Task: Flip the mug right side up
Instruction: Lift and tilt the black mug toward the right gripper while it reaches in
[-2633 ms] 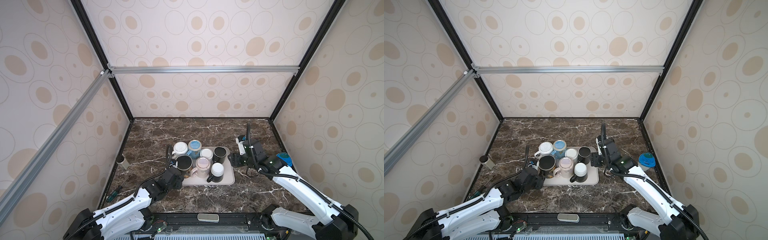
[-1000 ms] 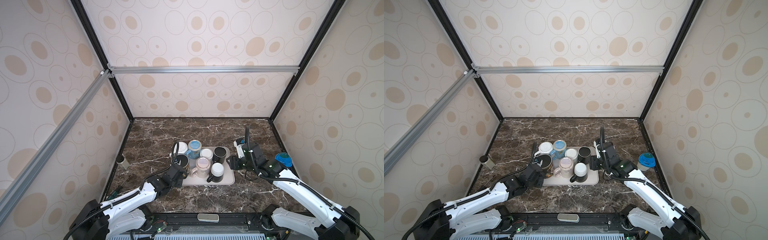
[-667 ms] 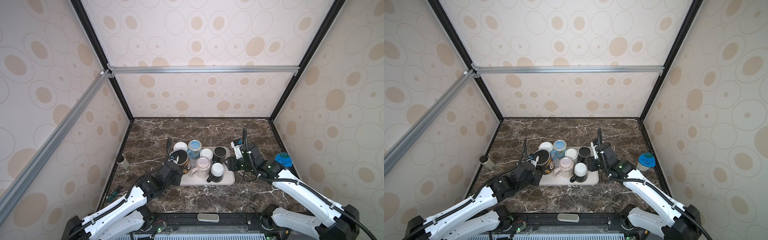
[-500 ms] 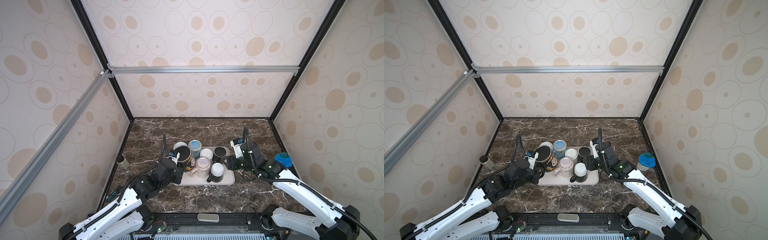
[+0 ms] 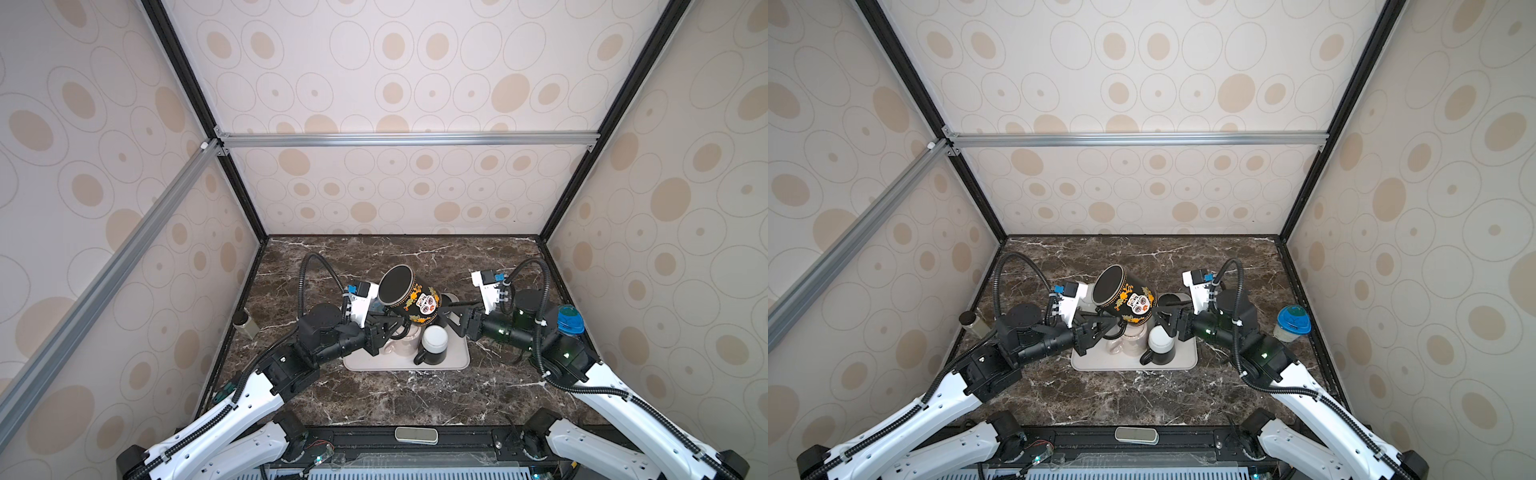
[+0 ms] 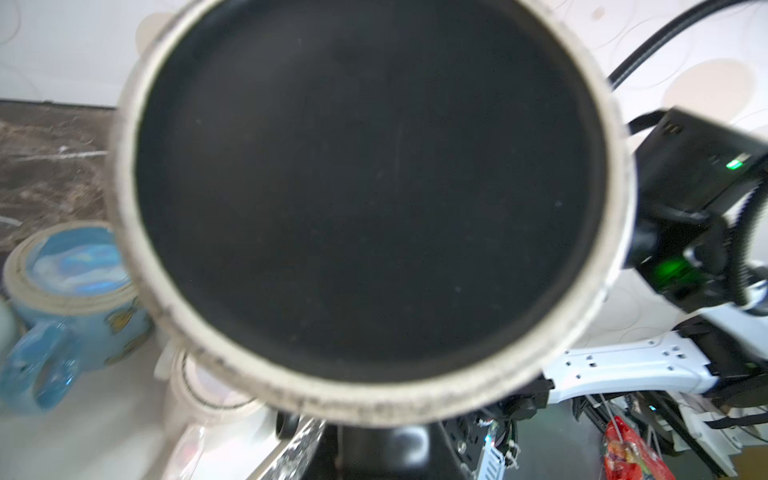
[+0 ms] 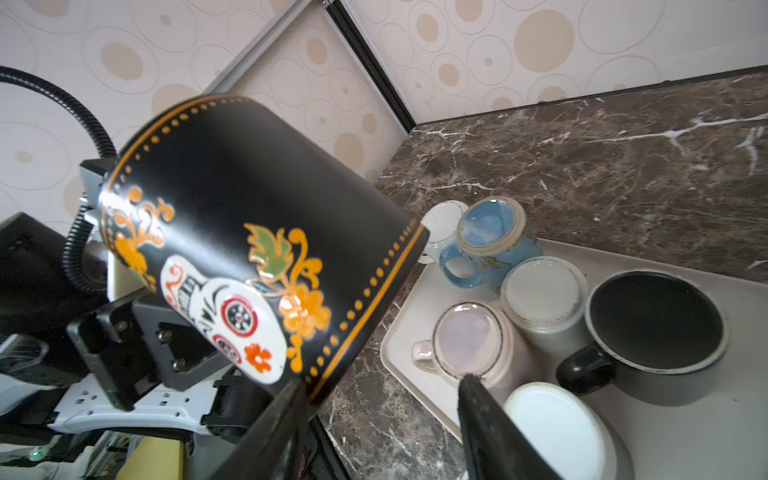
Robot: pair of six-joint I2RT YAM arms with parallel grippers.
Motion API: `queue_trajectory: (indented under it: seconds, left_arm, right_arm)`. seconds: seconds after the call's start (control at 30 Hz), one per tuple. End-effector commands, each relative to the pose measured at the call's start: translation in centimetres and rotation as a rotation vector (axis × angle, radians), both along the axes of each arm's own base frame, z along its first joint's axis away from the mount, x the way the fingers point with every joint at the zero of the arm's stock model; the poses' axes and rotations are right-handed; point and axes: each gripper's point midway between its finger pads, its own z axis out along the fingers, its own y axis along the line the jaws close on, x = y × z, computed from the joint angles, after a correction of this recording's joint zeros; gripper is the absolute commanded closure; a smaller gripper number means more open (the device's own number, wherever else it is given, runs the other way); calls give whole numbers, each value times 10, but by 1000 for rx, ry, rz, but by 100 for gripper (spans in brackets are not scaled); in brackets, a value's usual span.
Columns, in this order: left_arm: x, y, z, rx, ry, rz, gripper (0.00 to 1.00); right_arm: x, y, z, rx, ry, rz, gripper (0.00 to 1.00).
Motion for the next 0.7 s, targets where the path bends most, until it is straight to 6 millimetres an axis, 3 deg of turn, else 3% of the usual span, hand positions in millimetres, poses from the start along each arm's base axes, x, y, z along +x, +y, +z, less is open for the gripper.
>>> queue_trajectory:
  seconds: [0.0, 0.13, 0.3, 0.67]
  left_arm:
    - [-11, 12, 108, -345, -271, -24, 100]
    - [-5, 20, 112, -440, -282, -19, 100]
    - [-7, 27, 110, -604, -256, -101, 100]
    - [-14, 33, 98, -813, -185, -214, 100]
  right_arm:
    - [-11, 3, 16, 98, -5, 35, 40]
    - [-17, 0, 18, 131, -11, 36, 39]
    - [-20, 10, 19, 219, 13, 94, 38]
    - [1, 36, 14, 329, 40, 144, 41]
